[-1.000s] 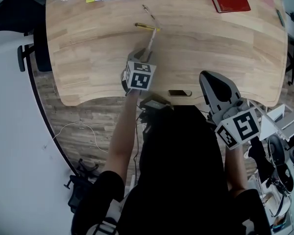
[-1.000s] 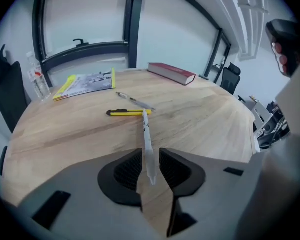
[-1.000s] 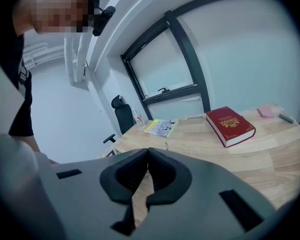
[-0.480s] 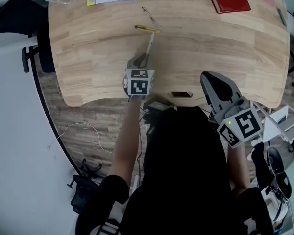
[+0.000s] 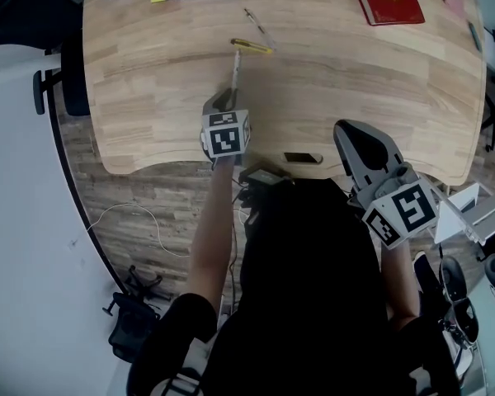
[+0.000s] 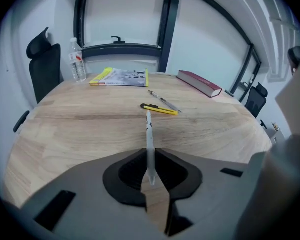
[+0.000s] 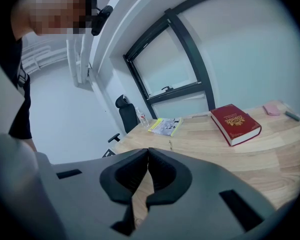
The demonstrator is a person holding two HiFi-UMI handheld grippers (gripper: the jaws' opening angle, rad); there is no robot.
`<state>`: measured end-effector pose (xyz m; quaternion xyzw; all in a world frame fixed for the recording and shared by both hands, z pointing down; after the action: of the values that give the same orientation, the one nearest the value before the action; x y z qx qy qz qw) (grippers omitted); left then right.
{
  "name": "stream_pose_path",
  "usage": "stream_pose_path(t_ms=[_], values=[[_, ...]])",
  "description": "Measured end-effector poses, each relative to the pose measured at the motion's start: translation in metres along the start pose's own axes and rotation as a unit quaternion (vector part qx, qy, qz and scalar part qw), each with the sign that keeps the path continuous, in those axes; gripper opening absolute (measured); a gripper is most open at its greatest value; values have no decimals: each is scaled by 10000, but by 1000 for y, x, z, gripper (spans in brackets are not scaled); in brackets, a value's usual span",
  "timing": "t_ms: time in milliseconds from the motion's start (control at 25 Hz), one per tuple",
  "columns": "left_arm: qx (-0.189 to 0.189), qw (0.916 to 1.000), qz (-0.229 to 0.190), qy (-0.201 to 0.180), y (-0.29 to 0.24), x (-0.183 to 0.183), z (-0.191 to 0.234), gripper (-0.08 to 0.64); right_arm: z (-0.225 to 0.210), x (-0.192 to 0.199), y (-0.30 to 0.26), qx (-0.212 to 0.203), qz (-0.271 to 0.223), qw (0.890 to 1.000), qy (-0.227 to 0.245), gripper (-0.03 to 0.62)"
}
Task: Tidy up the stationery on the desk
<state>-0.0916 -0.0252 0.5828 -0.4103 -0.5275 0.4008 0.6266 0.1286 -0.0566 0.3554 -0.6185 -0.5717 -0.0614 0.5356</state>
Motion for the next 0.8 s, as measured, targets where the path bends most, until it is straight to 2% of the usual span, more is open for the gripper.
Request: stream_pose_path(t_ms=[240,800], values=[[-25,9998,-2,206,-5,8,7,75,5,1,-3,3,88,9999,80,21],[158,9998,-69,20,7,7,6,110,17,-1,-7,-19,44,9999,129,21]])
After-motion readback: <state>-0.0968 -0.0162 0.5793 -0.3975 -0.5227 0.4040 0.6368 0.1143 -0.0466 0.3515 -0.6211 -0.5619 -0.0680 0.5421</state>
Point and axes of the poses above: the fingertips, and each gripper's own axes: y backward along the fingers, z to its left, x out of its underside, the point moved 3 cm from there along y, backward along the fingers, and after that the axes turned 12 degrees about z, right-handed, at the moved point
